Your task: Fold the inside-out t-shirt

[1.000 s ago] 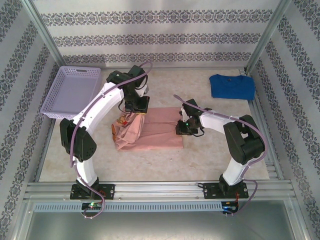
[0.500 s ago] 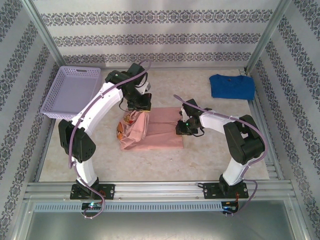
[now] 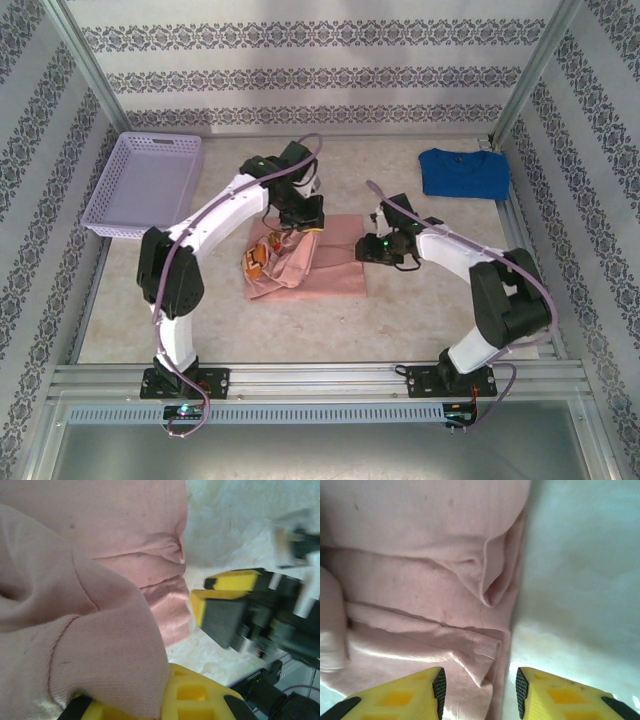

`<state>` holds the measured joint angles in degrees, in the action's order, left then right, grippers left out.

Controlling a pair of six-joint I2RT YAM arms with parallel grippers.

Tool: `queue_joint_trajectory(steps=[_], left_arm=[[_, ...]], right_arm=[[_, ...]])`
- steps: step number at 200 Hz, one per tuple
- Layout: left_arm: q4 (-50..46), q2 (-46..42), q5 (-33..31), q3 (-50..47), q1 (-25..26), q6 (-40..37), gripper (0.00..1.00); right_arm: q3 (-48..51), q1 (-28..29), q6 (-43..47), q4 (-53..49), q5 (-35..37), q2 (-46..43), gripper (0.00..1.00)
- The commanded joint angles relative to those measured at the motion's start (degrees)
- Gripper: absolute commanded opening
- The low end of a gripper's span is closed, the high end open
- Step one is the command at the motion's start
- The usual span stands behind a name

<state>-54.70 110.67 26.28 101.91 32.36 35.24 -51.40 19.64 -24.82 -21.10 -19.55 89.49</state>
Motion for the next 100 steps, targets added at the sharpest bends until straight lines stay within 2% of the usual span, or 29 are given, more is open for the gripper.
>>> queue_joint_trajectory(steps=[1,8,25,35,51,64,79,100], left_arm=[[10.6,5.2,1.4,0.9,3.4,6.8,0.20],[12.5,7.1,0.8,2.3,4.5,8.0,0.29],[13.9,13.3,2.1,8.8,7.0,9.3,0.40],[10.9,17.1,2.3,14.9,7.8,8.2,0.47],[6.1,21.3,2.1,23.6,8.5,5.2,0.55],[3.4,21.6,1.8,26.6,8.3,2.5,0.58],[1.2,18.8,-0.4,25.5,7.3,-1.1,0.60],[2.6,10.0,-3.2,14.9,4.9,-5.0,0.62]], right_arm=[[3.3,-3.1,-1.1,-1.6,2.7,-5.8,0.46],[4.5,-4.2,-1.2,-1.7,3.3,-7.3,0.46],[6.6,-6.8,-1.7,-2.6,4.1,-11.1,0.47],[7.5,-7.8,-1.5,-3.8,5.4,-13.5,0.48],[8.4,-8.8,-1.4,-5.4,7.4,-17.4,0.49],[9.2,-8.9,-1.6,-5.8,8.8,-20.1,0.50],[9.9,-8.8,-1.9,-5.0,8.9,-22.2,0.52],[10.8,-5.7,-1.9,0.7,5.0,-22.9,0.56]])
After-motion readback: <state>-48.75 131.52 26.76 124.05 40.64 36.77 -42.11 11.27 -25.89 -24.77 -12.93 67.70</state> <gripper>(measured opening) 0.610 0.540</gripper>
